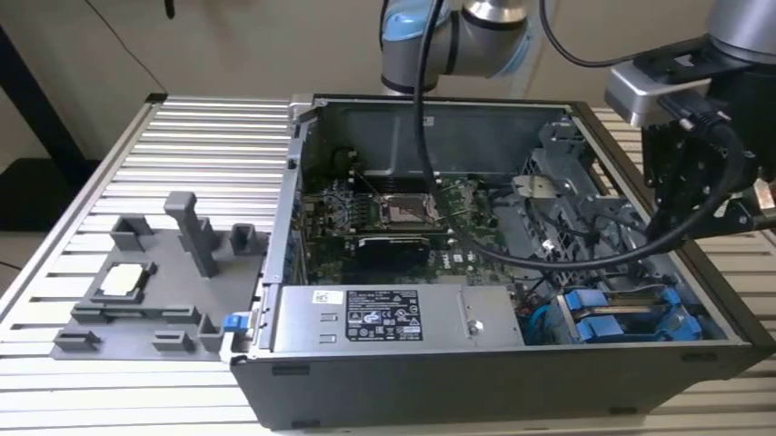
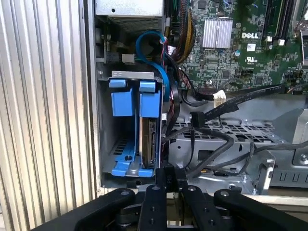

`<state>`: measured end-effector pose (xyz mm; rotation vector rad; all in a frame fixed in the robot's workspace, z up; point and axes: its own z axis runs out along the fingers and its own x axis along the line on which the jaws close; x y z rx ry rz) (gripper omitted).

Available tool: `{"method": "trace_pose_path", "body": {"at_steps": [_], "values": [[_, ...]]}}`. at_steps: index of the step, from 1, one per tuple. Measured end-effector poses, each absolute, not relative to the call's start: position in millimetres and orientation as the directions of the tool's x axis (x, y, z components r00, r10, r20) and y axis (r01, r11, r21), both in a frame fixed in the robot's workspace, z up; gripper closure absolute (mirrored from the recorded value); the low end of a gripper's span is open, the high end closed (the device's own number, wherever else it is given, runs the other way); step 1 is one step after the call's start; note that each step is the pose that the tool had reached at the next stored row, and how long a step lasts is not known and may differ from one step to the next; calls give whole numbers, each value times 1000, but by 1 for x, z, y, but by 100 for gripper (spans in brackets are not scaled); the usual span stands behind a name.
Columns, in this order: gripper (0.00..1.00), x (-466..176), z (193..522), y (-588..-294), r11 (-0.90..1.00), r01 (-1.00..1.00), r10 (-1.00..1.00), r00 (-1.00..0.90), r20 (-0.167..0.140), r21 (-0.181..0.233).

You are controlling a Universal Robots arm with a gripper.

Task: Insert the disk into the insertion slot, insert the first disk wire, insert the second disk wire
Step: 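Insert the first disk wire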

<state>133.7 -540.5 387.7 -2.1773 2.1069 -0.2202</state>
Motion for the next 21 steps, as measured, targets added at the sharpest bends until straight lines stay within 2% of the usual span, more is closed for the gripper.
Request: {"method": "trace_pose_path", "body": {"at_steps": [13,18,21], "values": [[81,161,386,-547,-35,-999,-999,35,26,-3],[81,170,385,-549,-35,-998,-999,36,25,51],[81,170,385,-549,-35,-998,-999,36,24,57]]}}
